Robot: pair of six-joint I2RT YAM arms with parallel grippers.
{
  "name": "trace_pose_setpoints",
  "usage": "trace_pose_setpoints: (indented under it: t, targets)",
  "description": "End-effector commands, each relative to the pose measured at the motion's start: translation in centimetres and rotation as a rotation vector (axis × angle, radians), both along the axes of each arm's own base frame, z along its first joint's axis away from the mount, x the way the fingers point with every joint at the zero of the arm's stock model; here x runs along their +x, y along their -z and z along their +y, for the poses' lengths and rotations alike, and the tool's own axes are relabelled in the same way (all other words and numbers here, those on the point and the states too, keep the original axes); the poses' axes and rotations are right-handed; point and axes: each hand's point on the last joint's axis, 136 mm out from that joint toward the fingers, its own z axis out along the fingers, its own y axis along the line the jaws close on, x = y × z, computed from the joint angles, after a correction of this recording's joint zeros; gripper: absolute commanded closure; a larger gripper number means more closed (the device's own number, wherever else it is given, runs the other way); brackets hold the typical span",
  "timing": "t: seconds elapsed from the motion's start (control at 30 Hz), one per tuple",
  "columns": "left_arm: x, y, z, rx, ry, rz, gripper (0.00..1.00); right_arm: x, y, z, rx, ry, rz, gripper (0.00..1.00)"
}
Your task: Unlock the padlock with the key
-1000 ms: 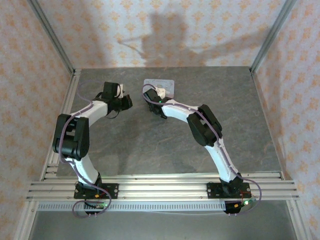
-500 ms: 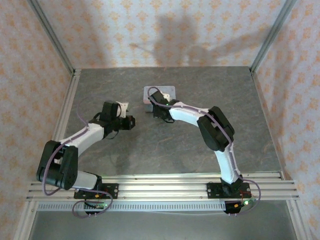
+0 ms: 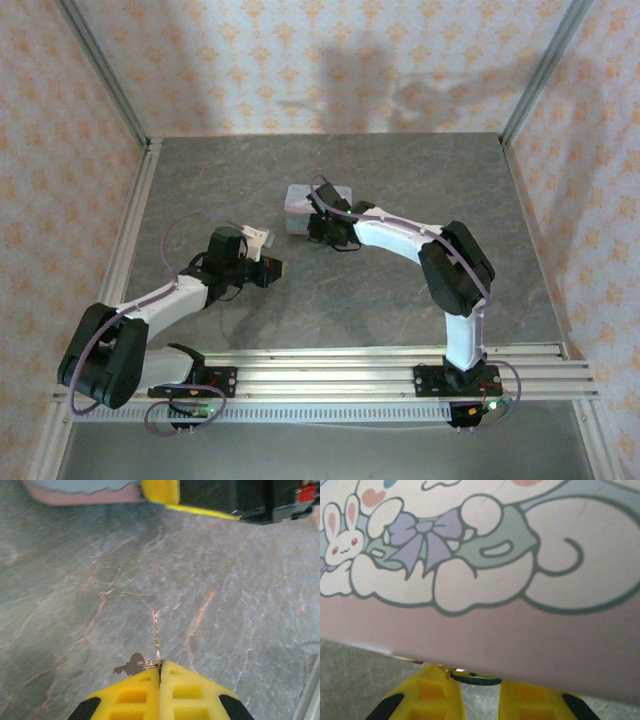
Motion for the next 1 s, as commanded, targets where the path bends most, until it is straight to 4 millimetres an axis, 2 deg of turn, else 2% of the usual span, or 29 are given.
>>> trace_pose_setpoints:
  t: [0.0,0.17,0.27,0.53,0.97]
  targets:
    - [0.4,-2.4,-1.7,-0.100,0.076,-0.122,1.00,-1.3,-2.9,0.6,0.060,-0.026,0.016,0.89]
    - [0.4,-1.8,-3.0,-0.125,0.155,-0.101,1.00,-1.9,-4.1,1.3,0.085,-0.072,0.043,0.90]
    - [0.9,-2.1,-3.2,-0.135,0.170,-0.160,1.00,-2.2,-4.6,1.6,0.099,-0.091,0.063,0.90]
    - [2.4,-3.1,-3.2,-0.116,0.198,-0.262,1.00,-2.2,-5.6,1.8,0.156,-0.106,0.119,0.92]
    - [5.0,-2.6,-2.2,-0.232,0.192,-0.274,1.00,-1.7,-6.1,1.2,0.218,-0.089,0.160,0.93]
